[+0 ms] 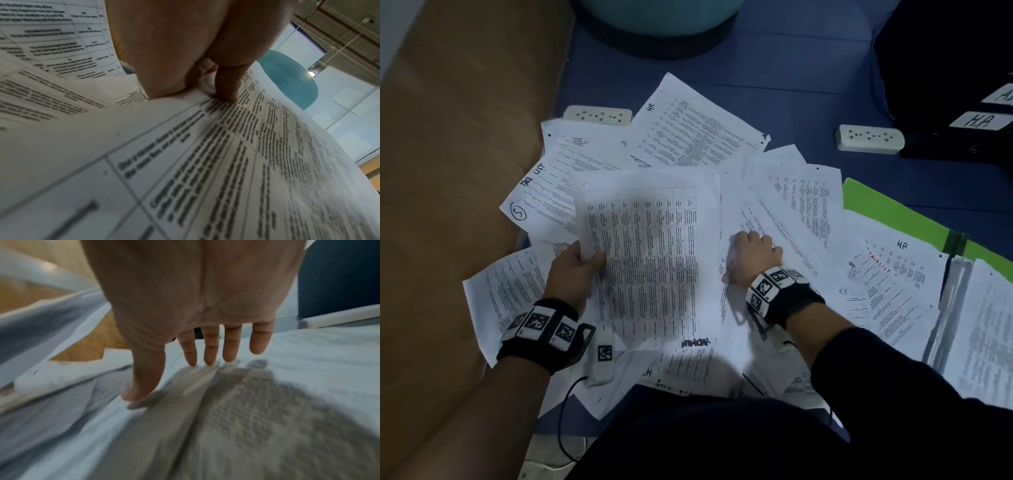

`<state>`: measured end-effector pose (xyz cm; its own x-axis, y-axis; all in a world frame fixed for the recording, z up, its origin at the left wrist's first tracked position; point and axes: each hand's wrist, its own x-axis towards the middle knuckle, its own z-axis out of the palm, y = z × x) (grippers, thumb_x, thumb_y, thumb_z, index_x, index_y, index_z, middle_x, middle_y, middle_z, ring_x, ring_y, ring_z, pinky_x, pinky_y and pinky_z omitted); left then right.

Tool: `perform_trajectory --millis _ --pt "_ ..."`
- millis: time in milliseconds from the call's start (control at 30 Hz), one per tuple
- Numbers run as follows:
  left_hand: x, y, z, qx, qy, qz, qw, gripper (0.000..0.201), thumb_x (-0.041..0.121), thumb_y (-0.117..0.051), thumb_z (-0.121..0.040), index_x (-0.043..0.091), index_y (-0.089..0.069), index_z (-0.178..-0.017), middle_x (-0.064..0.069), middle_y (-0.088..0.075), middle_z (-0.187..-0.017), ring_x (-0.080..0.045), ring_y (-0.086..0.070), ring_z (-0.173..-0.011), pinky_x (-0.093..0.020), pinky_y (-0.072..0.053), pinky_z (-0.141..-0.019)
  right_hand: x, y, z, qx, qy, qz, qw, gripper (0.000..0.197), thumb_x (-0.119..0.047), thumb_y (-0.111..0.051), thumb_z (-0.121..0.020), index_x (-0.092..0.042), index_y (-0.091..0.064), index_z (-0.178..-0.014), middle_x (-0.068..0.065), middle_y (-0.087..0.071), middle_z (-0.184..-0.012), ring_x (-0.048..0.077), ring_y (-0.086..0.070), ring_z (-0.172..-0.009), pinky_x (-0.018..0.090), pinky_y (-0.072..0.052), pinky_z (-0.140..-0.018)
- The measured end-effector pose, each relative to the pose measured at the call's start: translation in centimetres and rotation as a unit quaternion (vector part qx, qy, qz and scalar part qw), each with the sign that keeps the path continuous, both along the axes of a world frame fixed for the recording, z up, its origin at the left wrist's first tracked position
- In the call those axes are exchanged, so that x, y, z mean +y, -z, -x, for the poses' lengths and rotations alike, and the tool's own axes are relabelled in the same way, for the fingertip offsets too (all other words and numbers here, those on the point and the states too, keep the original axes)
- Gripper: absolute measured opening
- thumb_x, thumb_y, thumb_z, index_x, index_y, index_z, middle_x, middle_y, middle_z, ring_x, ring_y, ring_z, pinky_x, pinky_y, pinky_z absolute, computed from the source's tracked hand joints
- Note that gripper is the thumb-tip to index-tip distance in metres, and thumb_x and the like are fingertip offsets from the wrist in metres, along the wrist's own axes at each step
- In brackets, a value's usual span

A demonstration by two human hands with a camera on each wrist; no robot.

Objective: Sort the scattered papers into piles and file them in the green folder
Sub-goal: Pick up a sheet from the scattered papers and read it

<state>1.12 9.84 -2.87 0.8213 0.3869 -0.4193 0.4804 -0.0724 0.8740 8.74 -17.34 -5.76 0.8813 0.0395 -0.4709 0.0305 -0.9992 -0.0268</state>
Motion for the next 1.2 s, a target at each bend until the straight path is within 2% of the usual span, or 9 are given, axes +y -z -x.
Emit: perform_trajectory --millis 100,233,433,567,700,833,1000,1100,1200 --pt "0.1 -0.5 0.2 -0.007 0.005 0.002 1.000 0.027 0.004 -0.049 -0.096 0.005 -0.057 -0.122 -0.011 -0.064 -0.107 -0.027 -0.062 -0.096 -0.031 -0.051 -0.079 -0.7 -0.6 -0.3 0.049 0.046 -0.082 0.994 0.053 -0.022 -0.071 -0.078 -0.025 -0.049 -0.127 0.003 -0.062 -0.113 0.025 -0.053 -0.111 0.040 -0.037 -0.093" --pt "0.4 -0.8 0.3 -0.013 0.023 0.011 1.000 0.029 0.002 -0.050 -0.095 0.009 -0.058 -0.122 0.004 -0.068 -0.098 -0.013 -0.065 -0.090 -0.025 -0.052 -0.075 -3.1 -4.2 -1.9 -0.011 0.088 -0.262 0.961 0.015 -0.004 -0.059 -0.086 -0.018 -0.062 -0.093 0.001 -0.063 -0.082 0.022 -0.060 -0.080 0.025 -0.042 -0.067" --pt "-1.0 -1.3 -0.3 -0.009 0.083 0.012 0.996 0.023 0.006 -0.059 -0.090 0.023 -0.066 -0.102 0.008 -0.073 -0.089 -0.016 -0.068 -0.086 -0.035 -0.055 -0.079 -5.4 -10.3 -3.4 -0.058 0.089 -0.445 0.890 0.025 -0.004 -0.063 -0.086 -0.024 -0.059 -0.072 -0.005 -0.056 -0.065 0.011 -0.050 -0.062 0.023 -0.040 -0.059" --pt "-2.7 -2.7 -1.6 -0.027 0.131 0.005 0.991 0.029 0.003 -0.055 -0.091 0.031 -0.063 -0.093 0.014 -0.072 -0.079 0.000 -0.067 -0.072 -0.016 -0.052 -0.061 -4.7 -12.8 -3.8 -0.069 0.061 -0.493 0.865 0.013 -0.009 -0.065 -0.085 -0.019 -0.064 -0.076 -0.014 -0.056 -0.062 0.006 -0.050 -0.061 0.024 -0.040 -0.062" --pt "-3.6 -3.5 -2.6 -0.046 0.128 -0.007 0.991 0.029 0.005 -0.055 -0.093 0.033 -0.060 -0.094 0.010 -0.068 -0.094 -0.007 -0.065 -0.086 -0.026 -0.050 -0.072 -3.6 -14.0 -4.1 -0.092 0.069 -0.530 0.840 0.015 -0.013 -0.066 -0.086 -0.025 -0.065 -0.077 -0.016 -0.057 -0.064 0.002 -0.052 -0.062 0.020 -0.041 -0.062" --pt "-3.9 -3.4 -3.0 -0.044 0.122 -0.011 0.992 0.021 0.008 -0.057 -0.091 0.018 -0.050 -0.109 -0.002 -0.067 -0.104 -0.021 -0.063 -0.097 -0.041 -0.052 -0.086 -2.9 -15.2 -4.5 -0.117 0.068 -0.588 0.798 0.022 -0.013 -0.064 -0.085 -0.031 -0.066 -0.072 -0.015 -0.059 -0.068 0.005 -0.052 -0.065 0.022 -0.041 -0.064" --pt "-5.2 -4.1 -4.5 -0.083 0.100 -0.014 0.991 0.020 0.006 -0.053 -0.093 0.017 -0.057 -0.110 0.005 -0.067 -0.099 -0.010 -0.063 -0.094 -0.025 -0.049 -0.077 -3.0 -16.2 -5.1 -0.141 0.057 -0.661 0.735 0.007 -0.033 -0.060 -0.089 -0.029 -0.063 -0.093 -0.006 -0.062 -0.082 0.014 -0.056 -0.075 0.034 -0.045 -0.070" --pt "-5.5 -4.9 -5.5 -0.119 0.022 0.022 0.992 0.018 0.007 -0.052 -0.094 0.018 -0.064 -0.103 0.007 -0.069 -0.094 -0.011 -0.066 -0.091 -0.028 -0.053 -0.080 -3.5 -15.3 -4.9 -0.087 0.139 -0.736 0.657 0.056 -0.059 -0.065 -0.077 -0.024 -0.053 -0.118 0.000 -0.063 -0.095 0.020 -0.058 -0.080 0.033 -0.049 -0.065" --pt "-5.4 -5.8 -6.1 -0.160 -0.024 0.020 0.987 0.015 0.011 -0.054 -0.093 0.017 -0.064 -0.103 0.001 -0.070 -0.097 -0.015 -0.068 -0.093 -0.035 -0.056 -0.082 -3.3 -13.2 -3.1 -0.049 0.136 -0.681 0.717 0.061 -0.027 -0.069 -0.077 -0.014 -0.043 -0.130 -0.001 -0.065 -0.106 0.012 -0.064 -0.088 0.027 -0.051 -0.072"
